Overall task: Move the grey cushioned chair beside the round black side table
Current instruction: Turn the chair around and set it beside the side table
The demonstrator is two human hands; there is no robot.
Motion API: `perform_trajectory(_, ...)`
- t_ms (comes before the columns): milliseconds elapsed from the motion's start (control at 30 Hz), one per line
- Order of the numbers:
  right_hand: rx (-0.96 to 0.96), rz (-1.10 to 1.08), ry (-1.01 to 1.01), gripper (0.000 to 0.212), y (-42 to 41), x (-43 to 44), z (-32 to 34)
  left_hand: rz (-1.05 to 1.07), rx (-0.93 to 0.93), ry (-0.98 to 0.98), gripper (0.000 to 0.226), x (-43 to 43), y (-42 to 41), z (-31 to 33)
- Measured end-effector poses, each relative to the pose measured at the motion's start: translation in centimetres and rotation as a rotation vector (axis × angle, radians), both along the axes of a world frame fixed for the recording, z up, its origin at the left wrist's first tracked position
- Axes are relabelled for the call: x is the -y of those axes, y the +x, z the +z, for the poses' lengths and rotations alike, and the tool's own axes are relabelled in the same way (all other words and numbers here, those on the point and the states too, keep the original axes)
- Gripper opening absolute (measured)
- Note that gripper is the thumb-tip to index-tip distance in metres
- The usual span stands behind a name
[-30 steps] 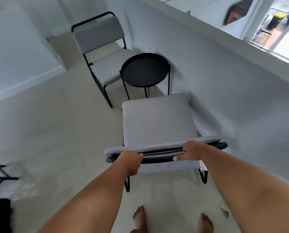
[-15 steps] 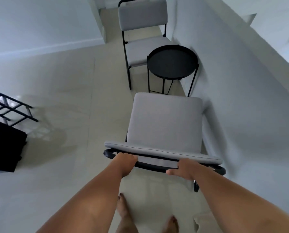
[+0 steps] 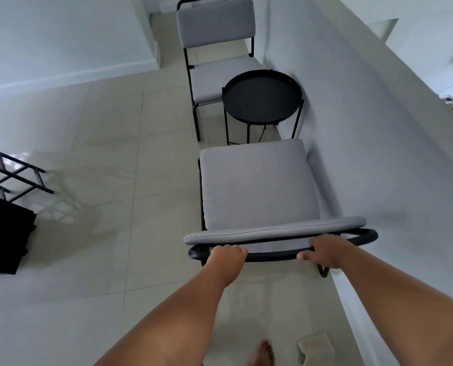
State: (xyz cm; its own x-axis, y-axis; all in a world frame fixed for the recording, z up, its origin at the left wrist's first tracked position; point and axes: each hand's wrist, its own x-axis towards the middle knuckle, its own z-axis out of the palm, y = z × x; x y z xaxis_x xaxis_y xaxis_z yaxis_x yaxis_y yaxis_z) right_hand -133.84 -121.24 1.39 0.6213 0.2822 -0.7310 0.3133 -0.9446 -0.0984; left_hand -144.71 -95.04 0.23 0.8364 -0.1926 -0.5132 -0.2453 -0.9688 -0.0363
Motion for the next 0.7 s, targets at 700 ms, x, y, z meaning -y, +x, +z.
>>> perform_trajectory(700,0.126,0.049,-0.056,0.069,0.8,2.4,-3.1,0.029,-0.06,-0.089,0.039,1.7,1.0,-2.2)
